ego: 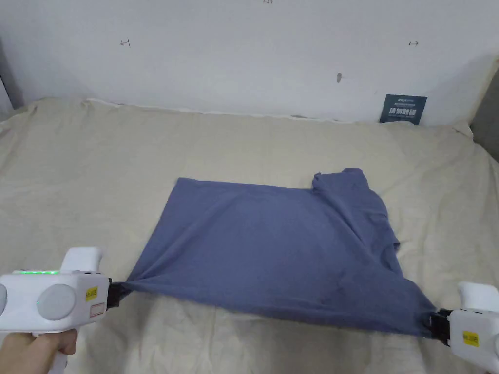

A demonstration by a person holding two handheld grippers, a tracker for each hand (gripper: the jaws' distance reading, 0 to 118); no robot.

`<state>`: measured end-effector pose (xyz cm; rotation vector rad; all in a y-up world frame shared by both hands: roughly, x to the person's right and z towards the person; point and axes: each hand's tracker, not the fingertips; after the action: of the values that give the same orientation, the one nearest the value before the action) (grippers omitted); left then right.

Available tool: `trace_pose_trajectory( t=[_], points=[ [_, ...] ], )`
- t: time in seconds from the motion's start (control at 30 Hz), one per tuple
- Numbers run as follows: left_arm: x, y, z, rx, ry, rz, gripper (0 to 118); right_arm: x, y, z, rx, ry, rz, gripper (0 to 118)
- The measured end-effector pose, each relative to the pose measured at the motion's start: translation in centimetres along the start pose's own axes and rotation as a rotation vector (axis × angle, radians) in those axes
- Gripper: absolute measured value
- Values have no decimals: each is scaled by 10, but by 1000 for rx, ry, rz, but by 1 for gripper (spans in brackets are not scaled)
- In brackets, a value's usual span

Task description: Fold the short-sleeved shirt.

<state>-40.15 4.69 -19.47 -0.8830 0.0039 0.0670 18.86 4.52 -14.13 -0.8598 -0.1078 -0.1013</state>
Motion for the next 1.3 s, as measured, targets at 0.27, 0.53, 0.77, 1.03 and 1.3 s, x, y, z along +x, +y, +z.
trace_pose_trajectory(
  t=[0.27,0.53,0.77,1.03,1.3],
  points=[
    [-5,-30,-8,-72,-22,18,0,5,-31,-6,-74,-21,-45,13],
    [-16,-17,-5,-64,33,34,112,3,-26,16,-16,-76,-62,112],
    [-16,-13,-2,-53,-22,74,0,-26,-22,35,45,-25,-20,0],
    [-15,-20,-21,-174,-61,120,118,-32,-20,33,32,-9,-40,0],
    [-19,-30,-30,-151,-20,151,110,-27,-18,31,16,3,-60,0]
  ],
)
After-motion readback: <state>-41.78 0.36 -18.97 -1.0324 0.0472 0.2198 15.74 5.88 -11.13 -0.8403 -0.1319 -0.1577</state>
